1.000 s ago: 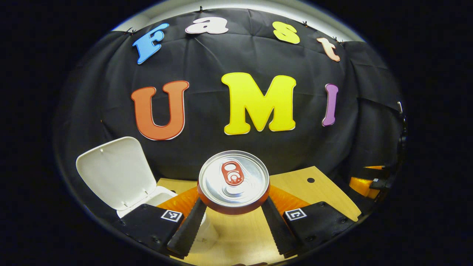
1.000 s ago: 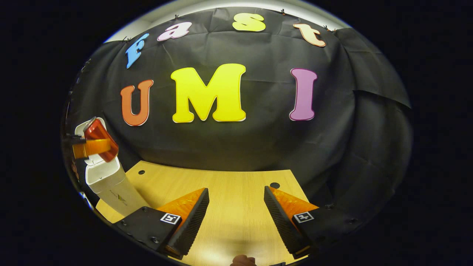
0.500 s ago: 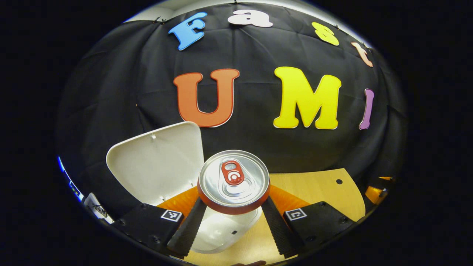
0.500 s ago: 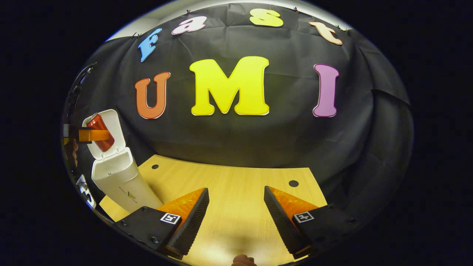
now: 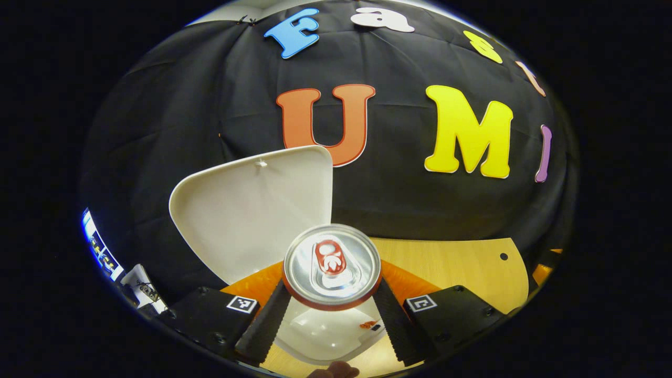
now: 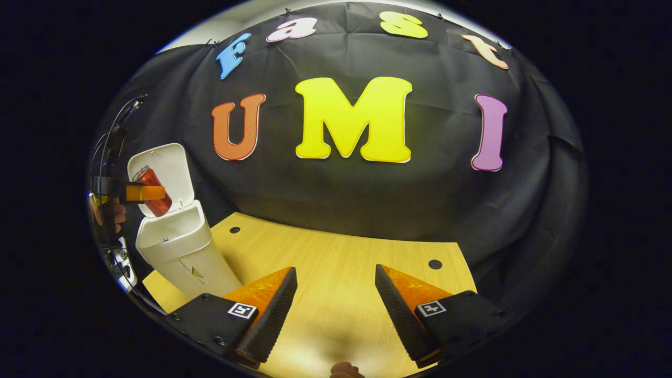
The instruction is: Press the lid of the desktop garbage bin to open it, pick up the crumpled paper on the desktop and throw it into the bin, then pick up the pop can on the desktop and drop it into the bin, and finally close the garbage bin lid.
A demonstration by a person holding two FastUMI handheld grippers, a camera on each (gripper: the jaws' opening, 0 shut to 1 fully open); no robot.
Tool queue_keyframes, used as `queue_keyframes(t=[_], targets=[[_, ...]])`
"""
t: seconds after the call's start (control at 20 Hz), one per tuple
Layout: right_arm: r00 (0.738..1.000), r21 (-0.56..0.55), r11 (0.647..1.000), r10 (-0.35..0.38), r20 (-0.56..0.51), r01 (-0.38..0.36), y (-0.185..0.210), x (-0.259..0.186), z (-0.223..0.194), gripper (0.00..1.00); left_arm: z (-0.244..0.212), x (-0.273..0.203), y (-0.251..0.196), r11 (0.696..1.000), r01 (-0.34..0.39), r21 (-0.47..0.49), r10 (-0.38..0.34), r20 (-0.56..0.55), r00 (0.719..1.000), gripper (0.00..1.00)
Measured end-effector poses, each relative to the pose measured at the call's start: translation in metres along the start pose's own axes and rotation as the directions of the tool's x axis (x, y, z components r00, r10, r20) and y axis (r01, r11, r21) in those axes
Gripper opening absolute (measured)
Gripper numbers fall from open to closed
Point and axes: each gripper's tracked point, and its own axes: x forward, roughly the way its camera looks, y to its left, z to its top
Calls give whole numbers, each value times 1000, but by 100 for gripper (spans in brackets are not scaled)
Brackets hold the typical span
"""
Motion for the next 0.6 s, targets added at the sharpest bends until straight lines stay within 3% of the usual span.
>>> queue_keyframes(t=[0.05, 0.1, 0.3, 0.35, 0.6], targets=[[1000, 4, 1000, 7, 1, -7, 1, 0, 0, 95, 2, 1, 2, 1000, -15, 3, 15, 7, 1000, 87], [1000, 8, 1000, 7, -2, -7, 0, 0, -1, 94, 5, -1, 3, 1000, -22, 7, 22, 14, 1000, 87], [1000, 22, 1000, 13, -12, -12, -6, -4, -6, 94, 15, -4, 2, 999, -45, -13, 45, 43, 998, 92], [1000, 28, 1000, 9, -14, -8, -8, -4, -6, 94, 18, -6, 0, 999, -38, -18, 39, 40, 998, 99], [1000, 37, 999, -2, -4, 2, -17, -10, -4, 93, 54, -19, -4, 999, -44, -15, 46, 106, 993, 99]])
